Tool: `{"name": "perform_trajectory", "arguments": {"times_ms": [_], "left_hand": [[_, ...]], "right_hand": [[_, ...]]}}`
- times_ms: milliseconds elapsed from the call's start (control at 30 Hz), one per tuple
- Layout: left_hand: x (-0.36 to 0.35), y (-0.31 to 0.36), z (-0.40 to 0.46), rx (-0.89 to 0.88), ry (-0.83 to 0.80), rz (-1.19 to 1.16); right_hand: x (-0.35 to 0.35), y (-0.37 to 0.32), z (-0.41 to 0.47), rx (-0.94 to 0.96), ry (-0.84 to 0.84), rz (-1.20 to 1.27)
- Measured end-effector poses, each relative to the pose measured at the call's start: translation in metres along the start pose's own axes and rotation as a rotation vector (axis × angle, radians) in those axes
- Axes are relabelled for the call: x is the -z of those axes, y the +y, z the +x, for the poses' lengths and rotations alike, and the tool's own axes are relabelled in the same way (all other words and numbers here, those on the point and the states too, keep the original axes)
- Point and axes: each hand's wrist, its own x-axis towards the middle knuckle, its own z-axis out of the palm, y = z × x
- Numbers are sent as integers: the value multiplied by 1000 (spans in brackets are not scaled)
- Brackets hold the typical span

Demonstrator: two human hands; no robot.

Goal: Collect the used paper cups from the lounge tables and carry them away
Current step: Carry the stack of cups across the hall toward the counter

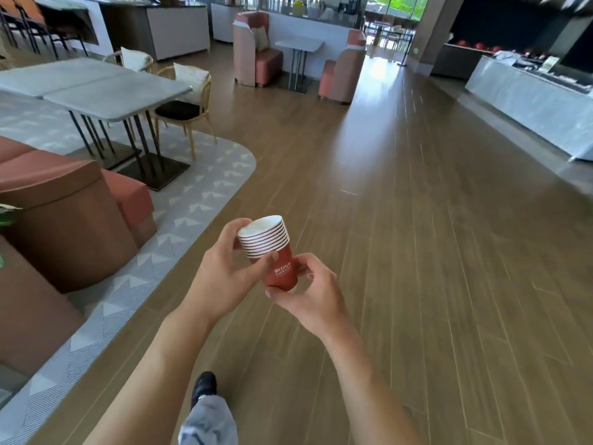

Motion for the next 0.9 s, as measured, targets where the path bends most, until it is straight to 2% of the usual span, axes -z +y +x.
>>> {"name": "perform_trajectory", "arguments": {"times_ms": [233,400,633,900], "left_hand": [[-6,-27,116,-38,-124,-100],[10,-44,209,-47,-205,-135],[48,-80,322,-58,-204,-180],[63,-112,390,-54,-151,-226]], "right_hand": [[-19,1,95,-32,128,-48],[-36,-9,177,-96,138,-76],[-74,-30,286,-74,106,-37],[-102,-28,369,-44,73,-38]]}}
